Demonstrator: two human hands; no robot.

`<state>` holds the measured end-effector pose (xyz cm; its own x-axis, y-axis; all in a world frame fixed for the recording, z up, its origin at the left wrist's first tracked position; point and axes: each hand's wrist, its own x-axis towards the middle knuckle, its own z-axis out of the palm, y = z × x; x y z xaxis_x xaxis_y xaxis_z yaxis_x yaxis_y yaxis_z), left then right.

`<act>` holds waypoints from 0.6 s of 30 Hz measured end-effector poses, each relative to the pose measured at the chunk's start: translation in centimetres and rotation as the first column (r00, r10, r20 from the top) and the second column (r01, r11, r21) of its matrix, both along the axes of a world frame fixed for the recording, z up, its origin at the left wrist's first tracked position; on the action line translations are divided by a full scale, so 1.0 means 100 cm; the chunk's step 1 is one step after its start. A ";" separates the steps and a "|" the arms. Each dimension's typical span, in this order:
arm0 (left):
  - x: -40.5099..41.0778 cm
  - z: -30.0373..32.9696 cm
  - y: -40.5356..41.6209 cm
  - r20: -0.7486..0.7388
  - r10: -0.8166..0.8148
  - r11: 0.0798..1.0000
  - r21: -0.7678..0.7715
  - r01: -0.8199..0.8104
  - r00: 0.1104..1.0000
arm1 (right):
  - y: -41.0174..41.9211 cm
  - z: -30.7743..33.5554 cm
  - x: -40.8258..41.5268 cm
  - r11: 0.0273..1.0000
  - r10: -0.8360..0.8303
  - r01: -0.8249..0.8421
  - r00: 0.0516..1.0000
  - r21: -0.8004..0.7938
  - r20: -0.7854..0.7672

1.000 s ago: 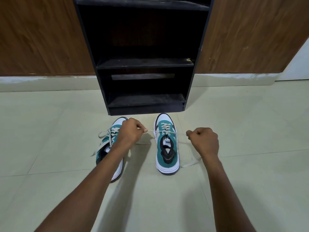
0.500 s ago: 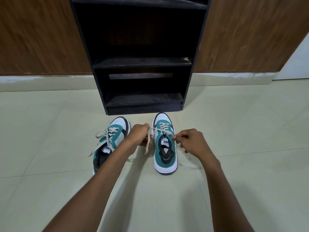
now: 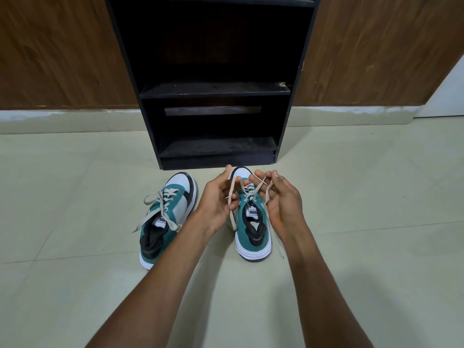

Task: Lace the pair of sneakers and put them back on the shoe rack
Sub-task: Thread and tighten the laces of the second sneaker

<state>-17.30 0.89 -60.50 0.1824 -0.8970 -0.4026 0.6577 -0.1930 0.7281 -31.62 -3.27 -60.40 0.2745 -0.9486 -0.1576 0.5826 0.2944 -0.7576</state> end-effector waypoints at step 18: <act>-0.007 -0.023 -0.005 -0.157 0.349 0.928 -0.077 -0.364 0.924 | -0.027 -0.019 0.004 0.972 -0.154 0.149 0.988 0.179 0.016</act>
<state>-17.97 0.39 -62.80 0.4474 -0.8205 -0.3559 0.7643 0.1441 0.6285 -31.23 -5.93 -62.30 0.1365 -0.9373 -0.3206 0.6520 0.3287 -0.6833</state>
